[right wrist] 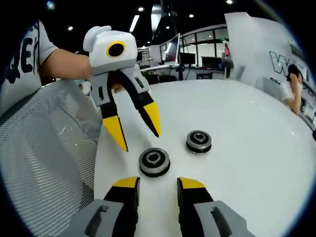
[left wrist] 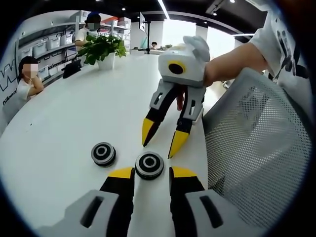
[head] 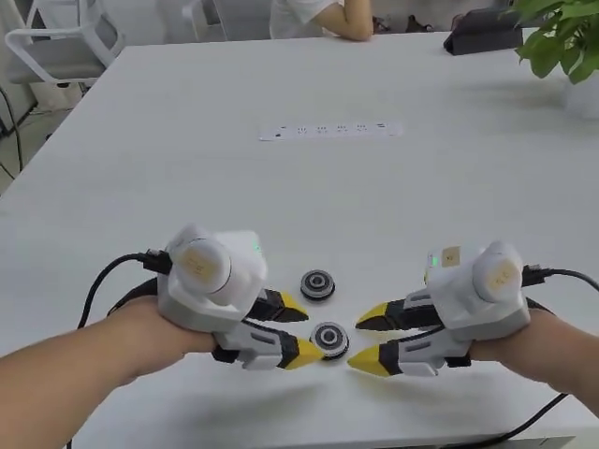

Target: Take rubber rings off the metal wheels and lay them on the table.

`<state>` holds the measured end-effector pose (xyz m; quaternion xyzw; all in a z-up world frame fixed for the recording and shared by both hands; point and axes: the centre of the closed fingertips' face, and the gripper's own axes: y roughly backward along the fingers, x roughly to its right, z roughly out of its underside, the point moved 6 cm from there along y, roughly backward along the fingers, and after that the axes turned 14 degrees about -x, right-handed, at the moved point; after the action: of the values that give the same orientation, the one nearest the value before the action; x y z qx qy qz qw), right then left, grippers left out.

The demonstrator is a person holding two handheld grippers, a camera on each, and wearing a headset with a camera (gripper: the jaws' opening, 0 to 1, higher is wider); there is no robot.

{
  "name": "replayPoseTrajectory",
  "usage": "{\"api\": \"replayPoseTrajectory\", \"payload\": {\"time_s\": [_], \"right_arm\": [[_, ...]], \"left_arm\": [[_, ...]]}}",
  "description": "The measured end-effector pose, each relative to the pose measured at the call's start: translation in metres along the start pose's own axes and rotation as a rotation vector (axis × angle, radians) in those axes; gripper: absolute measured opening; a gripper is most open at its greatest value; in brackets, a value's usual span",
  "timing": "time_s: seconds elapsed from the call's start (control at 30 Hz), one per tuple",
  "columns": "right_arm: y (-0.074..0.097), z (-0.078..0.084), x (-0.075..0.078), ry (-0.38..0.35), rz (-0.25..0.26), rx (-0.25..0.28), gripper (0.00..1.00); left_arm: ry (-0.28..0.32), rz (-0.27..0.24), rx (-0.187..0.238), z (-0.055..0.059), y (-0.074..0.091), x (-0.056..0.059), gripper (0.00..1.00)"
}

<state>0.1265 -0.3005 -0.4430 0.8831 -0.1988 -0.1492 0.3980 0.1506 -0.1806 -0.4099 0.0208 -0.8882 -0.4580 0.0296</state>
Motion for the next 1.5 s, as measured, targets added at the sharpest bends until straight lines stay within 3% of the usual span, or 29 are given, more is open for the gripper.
{"api": "replayPoseTrajectory", "payload": {"time_s": [0.57, 0.9, 1.23, 1.5], "right_arm": [[-0.003, -0.001, -0.001, 0.003, -0.012, -0.002, 0.27], [-0.004, -0.004, -0.002, 0.005, -0.016, 0.008, 0.27], [-0.008, -0.009, -0.004, 0.012, -0.031, 0.010, 0.27], [-0.010, -0.013, -0.003, -0.031, -0.043, 0.039, 0.25]], "left_arm": [[0.011, 0.023, -0.004, -0.009, -0.018, 0.000, 0.14], [-0.017, -0.032, -0.001, -0.007, -0.020, -0.002, 0.07], [-0.015, -0.052, 0.011, -0.007, -0.020, -0.001, 0.08], [0.001, -0.064, 0.020, -0.006, -0.020, 0.001, 0.07]]}}
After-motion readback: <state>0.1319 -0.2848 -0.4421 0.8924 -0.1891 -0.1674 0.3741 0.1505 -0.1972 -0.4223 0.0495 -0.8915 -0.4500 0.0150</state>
